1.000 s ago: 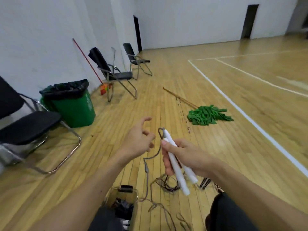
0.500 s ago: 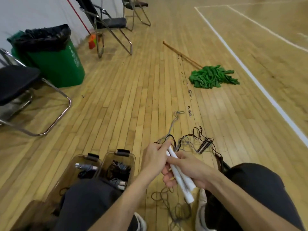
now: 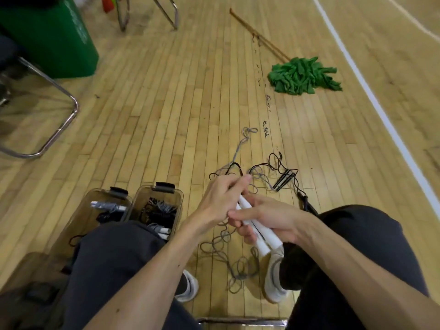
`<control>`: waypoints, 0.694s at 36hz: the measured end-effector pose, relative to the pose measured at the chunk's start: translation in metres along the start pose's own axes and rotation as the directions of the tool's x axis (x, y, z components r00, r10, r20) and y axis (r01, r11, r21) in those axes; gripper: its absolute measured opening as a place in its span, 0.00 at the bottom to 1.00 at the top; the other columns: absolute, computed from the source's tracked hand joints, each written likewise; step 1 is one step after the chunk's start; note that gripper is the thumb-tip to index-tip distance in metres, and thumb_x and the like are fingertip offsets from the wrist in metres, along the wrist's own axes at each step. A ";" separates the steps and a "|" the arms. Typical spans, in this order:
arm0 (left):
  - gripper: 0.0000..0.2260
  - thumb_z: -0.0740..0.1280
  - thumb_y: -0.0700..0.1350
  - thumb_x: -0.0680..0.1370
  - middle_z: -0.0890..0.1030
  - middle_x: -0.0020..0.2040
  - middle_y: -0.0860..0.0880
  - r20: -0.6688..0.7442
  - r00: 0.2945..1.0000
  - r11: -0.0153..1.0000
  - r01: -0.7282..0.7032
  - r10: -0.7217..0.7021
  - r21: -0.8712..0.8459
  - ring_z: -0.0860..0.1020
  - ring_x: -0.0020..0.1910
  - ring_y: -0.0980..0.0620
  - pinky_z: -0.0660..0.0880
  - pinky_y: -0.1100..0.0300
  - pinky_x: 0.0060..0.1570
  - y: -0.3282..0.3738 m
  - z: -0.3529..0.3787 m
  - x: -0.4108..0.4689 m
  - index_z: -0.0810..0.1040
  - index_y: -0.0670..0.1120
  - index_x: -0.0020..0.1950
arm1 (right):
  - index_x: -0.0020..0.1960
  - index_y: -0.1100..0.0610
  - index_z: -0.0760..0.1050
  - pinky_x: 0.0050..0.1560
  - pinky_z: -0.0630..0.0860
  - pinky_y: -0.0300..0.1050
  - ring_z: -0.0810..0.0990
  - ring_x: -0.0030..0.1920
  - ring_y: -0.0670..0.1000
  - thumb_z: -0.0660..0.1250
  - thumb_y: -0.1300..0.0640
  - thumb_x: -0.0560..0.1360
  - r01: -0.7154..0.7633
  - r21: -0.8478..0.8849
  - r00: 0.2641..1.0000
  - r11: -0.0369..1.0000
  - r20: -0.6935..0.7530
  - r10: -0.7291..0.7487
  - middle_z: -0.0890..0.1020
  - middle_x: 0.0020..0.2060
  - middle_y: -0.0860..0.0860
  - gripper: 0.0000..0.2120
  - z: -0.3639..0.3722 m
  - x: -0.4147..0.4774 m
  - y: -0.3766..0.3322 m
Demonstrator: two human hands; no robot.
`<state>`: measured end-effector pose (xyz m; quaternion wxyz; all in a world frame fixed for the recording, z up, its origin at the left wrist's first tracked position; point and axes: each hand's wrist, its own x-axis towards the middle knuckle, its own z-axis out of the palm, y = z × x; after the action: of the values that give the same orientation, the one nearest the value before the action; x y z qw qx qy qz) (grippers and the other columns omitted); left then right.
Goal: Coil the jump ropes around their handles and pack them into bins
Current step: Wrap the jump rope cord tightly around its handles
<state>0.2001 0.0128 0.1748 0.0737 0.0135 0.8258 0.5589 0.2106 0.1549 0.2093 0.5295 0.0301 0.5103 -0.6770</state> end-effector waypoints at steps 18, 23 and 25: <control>0.24 0.66 0.51 0.81 0.60 0.26 0.55 -0.115 0.991 0.995 -0.055 0.064 0.082 0.60 0.28 0.55 0.59 0.59 0.30 0.004 -0.021 -0.020 0.63 0.53 0.26 | 0.46 0.57 0.70 0.25 0.60 0.35 0.61 0.26 0.44 0.66 0.49 0.81 -0.120 -0.271 0.989 0.955 -0.116 0.091 0.65 0.28 0.47 0.12 0.013 -0.015 0.016; 0.21 0.60 0.57 0.78 0.65 0.26 0.55 -0.101 0.995 0.964 -0.006 -0.022 -0.266 0.63 0.25 0.56 0.61 0.66 0.26 0.014 -0.028 -0.022 0.71 0.43 0.34 | 0.45 0.57 0.70 0.23 0.57 0.34 0.59 0.24 0.43 0.65 0.49 0.80 -0.106 -0.235 0.994 0.966 -0.057 0.095 0.62 0.28 0.47 0.12 0.016 -0.022 0.013; 0.22 0.58 0.59 0.78 0.67 0.25 0.54 -0.083 0.994 0.923 0.032 -0.069 -0.383 0.63 0.23 0.56 0.60 0.65 0.24 0.018 -0.030 -0.025 0.71 0.42 0.34 | 0.44 0.56 0.70 0.22 0.57 0.34 0.58 0.24 0.43 0.66 0.48 0.78 -0.092 -0.217 0.996 0.972 0.000 0.094 0.61 0.28 0.48 0.13 0.016 -0.025 0.011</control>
<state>0.2191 -0.0111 0.2049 0.0499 -0.0490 0.7042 0.7065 0.2378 0.1615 0.2239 0.5634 -0.0077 0.5764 -0.5918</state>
